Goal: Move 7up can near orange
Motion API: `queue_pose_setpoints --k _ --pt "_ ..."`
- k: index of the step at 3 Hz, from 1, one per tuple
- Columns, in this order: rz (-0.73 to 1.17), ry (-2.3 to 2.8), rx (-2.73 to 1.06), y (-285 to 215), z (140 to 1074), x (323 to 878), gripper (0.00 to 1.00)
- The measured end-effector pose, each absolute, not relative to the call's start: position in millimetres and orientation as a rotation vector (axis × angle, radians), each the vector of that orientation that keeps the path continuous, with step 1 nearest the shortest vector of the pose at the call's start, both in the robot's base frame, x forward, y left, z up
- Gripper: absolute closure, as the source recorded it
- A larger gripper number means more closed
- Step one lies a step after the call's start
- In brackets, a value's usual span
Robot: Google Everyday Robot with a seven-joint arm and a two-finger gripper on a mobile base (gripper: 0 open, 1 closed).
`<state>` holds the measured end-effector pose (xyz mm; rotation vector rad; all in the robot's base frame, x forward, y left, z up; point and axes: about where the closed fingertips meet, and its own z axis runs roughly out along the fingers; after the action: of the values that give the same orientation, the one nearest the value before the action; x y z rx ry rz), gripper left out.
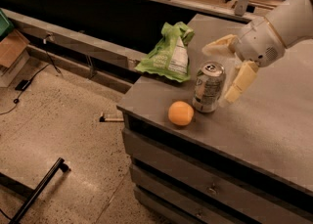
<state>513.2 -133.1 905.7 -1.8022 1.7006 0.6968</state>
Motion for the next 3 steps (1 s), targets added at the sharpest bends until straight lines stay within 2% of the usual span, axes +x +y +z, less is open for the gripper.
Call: queue_pose_setpoints --k 1,3 --pt "0.68 1.688 -1.774 -143.9 912.5 513.8 0.0" --pt "0.578 1.67 -1.59 -196.2 945.6 512.3 0.0"
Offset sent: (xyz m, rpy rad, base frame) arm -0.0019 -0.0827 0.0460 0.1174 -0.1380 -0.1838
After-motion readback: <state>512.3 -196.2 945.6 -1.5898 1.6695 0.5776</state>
